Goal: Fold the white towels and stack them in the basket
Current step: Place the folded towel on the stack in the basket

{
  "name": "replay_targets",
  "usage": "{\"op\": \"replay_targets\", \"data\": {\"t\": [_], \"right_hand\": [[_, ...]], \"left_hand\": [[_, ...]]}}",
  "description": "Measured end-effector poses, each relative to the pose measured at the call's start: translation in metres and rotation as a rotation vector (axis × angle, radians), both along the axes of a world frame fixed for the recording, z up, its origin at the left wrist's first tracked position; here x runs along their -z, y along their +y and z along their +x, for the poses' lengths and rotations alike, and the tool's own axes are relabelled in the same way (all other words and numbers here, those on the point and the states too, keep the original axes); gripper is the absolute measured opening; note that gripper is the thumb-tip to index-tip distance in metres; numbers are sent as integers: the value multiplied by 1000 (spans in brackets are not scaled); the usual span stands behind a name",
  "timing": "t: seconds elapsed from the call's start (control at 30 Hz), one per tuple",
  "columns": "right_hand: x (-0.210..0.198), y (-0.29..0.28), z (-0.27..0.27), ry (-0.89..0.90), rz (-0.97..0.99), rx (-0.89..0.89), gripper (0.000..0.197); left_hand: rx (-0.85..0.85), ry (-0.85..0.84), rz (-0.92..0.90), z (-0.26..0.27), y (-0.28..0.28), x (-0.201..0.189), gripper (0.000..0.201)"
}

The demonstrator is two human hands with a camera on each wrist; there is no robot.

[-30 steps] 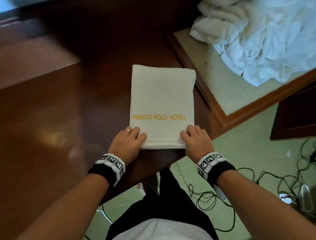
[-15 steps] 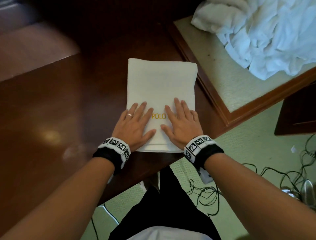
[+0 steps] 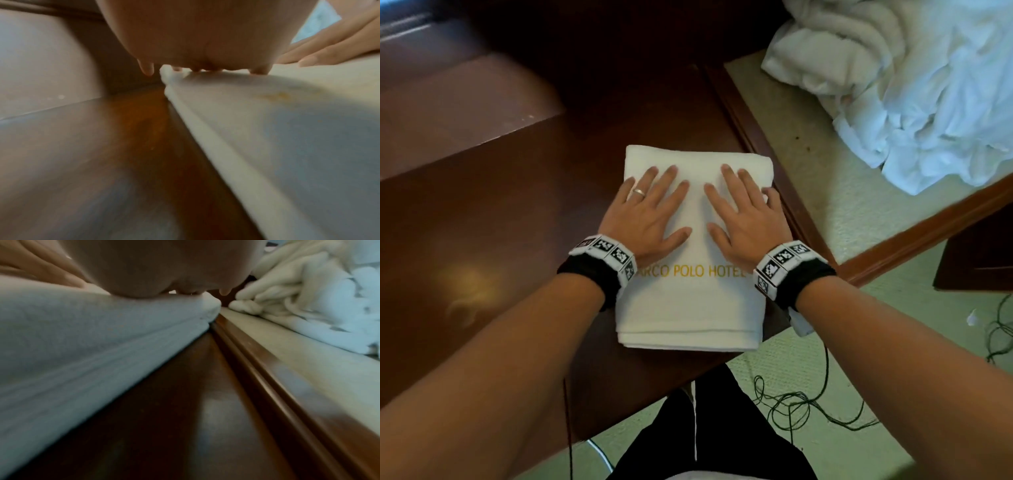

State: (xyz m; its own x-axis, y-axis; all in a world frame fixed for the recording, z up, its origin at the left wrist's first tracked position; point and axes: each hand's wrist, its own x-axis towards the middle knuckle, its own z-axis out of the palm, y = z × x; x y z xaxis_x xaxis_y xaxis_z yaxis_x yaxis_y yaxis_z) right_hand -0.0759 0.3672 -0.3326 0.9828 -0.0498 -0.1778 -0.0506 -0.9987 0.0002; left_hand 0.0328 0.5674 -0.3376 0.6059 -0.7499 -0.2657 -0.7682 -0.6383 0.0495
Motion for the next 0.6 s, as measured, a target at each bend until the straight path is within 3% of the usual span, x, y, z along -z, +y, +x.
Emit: {"op": "replay_targets", "data": {"t": [0.1,0.2,0.33,0.47,0.6], "right_hand": [[11,-24,1,156,-1,74,71],[12,-33,-12,133,9,192,71],[4,-7,-39,71,123,391,75],[5,25,-83,176,347,633,80],[12,47,-106,184,538,875,74]], "left_hand": [[-106,91,123,9,4,14,82],[-248,122,147,5,22,13,89],[-488,147,53,-26,32,2,88],[-730,344,-13,-69,35,-2,78],[-934,546,-134,-95,48,9,90]]}}
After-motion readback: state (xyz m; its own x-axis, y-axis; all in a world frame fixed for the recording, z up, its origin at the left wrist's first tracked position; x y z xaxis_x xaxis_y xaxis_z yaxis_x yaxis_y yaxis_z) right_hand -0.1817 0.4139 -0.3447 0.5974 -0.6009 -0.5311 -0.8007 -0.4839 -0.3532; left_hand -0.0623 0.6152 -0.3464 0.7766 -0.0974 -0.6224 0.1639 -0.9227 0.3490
